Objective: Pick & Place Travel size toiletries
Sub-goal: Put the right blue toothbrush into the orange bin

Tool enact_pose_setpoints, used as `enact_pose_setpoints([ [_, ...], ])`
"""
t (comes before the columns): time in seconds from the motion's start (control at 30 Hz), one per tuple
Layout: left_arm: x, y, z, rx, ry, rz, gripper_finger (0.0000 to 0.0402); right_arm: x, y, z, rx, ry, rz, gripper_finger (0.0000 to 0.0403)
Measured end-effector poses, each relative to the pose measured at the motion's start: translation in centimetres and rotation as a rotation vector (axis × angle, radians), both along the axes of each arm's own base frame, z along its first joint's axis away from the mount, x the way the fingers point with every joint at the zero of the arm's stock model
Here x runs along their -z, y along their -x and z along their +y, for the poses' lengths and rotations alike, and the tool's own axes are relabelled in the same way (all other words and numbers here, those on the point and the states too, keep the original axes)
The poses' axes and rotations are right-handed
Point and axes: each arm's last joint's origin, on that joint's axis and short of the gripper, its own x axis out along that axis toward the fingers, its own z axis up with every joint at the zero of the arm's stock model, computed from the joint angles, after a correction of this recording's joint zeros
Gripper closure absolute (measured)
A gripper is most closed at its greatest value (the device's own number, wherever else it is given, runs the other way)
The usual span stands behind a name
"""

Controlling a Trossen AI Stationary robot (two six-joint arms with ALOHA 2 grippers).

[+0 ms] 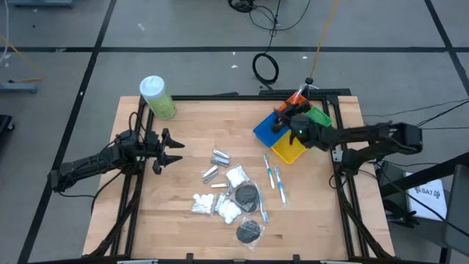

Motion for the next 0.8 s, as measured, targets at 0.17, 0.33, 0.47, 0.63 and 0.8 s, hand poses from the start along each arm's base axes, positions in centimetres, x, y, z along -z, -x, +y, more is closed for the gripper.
enact_pose_setpoints([
  [0.17,0.0,0.0,0.0,0.000,0.000,-0.001,0.0163,-4.5,-1.6,6.9,-0.141,0.081,0.118,0.0173],
  [0.33,0.0,0.0,0.0,0.000,0.000,0.000,0.0163,-6.8,-1.5,13.8,-0.341,0.012,0.102,0.0170],
  [0.47,0.0,0.0,0.0,0.000,0.000,-0.001,0.0163,-7.4,-0.7,17.9,-0.446,-0.122,0.031,0.0175],
  [0.63,0.0,0.0,0.0,0.000,0.000,0.000,0.0163,-6.7,-1.5,20.8,-0.658,-0.573,-0.004,0.0178],
  [0.8,0.0,0.0,0.0,0.000,0.000,0.000,0.0163,-4.7,-1.9,22.2,-0.781,-0.919,0.141,0.0179],
])
